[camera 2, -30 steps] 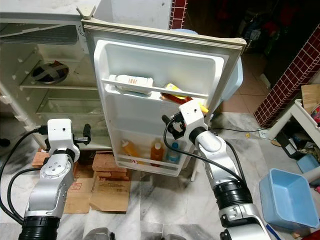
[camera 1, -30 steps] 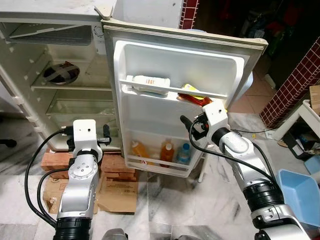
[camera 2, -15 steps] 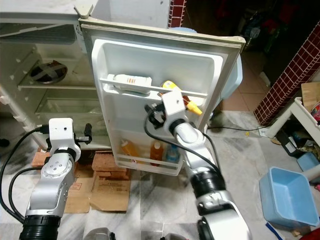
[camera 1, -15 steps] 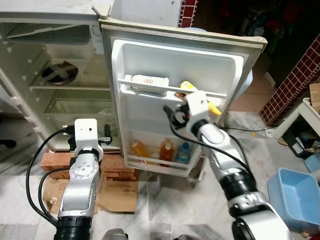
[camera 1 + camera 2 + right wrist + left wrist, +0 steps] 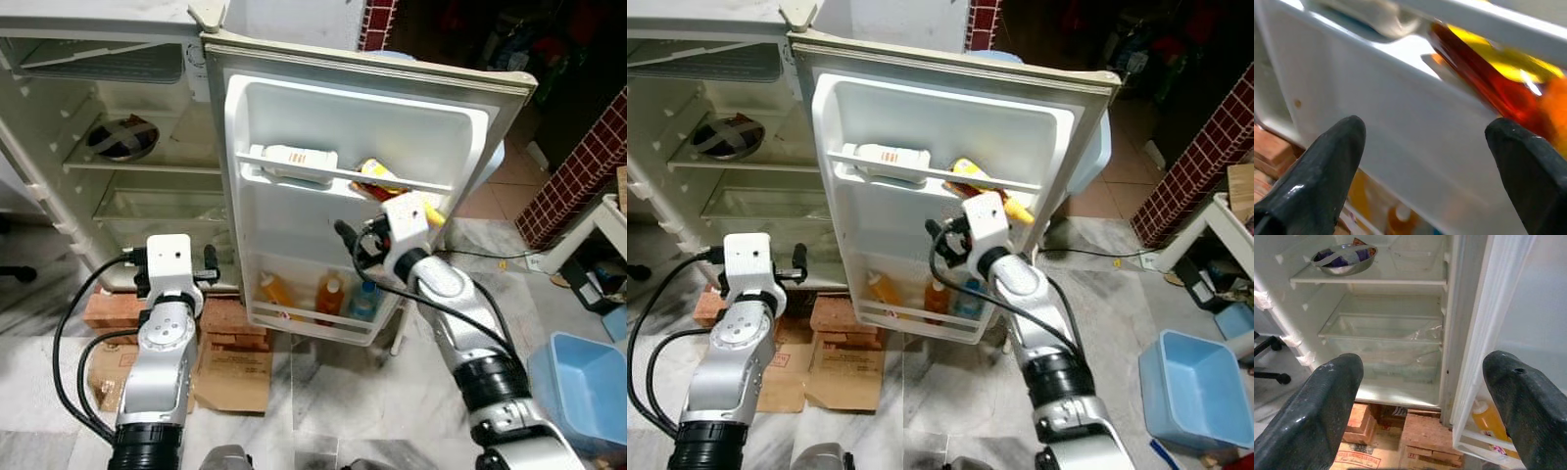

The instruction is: Restocking fridge

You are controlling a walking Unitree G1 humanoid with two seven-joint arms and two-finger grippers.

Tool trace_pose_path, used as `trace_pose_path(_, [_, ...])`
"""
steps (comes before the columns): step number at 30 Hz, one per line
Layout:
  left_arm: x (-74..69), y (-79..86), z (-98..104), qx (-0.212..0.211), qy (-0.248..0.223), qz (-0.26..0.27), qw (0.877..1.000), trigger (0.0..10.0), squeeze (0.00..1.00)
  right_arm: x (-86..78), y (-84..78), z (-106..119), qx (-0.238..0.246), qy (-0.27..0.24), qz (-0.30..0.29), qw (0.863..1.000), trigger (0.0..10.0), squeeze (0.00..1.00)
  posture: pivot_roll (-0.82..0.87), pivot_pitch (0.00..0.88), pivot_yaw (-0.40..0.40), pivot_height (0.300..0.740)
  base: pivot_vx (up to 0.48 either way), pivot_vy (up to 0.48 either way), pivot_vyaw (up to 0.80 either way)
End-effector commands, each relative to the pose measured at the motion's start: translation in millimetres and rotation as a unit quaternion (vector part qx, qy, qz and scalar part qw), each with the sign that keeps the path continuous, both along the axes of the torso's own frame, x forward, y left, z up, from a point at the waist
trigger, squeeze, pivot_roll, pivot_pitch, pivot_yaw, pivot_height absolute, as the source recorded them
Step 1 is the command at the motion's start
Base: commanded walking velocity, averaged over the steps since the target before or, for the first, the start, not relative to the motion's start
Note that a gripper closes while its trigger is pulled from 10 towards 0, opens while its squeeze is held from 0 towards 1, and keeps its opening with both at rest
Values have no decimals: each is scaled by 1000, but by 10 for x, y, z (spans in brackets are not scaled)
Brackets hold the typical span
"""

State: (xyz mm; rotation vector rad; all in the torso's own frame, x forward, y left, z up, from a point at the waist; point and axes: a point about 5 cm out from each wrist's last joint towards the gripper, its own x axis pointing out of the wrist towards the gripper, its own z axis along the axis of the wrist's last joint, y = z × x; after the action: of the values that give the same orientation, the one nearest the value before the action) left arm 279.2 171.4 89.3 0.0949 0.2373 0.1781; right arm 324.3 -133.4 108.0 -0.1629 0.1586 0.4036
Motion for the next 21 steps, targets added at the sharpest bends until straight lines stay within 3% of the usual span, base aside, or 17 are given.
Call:
trace_pose_path(1, [10,-10,-3,0,2,-4,1000,10000,0,5,-73,71,-5,-15,-17,1000,10000,0,57,0,-47,740,0,0,0])
trace_pose_path(7, [9,2,-2,2,4,-4,1000,10000,0,76,-180,148,-12,-30,-56,998,10000,0,64,0,-46,740,0,0,0])
trace_pose_path(21, [-1,30,7,4,4,1,1000,10000,0,183,-153,211,-10,-22,-57,998,10000,0,76,0,-52,740,0,0,0])
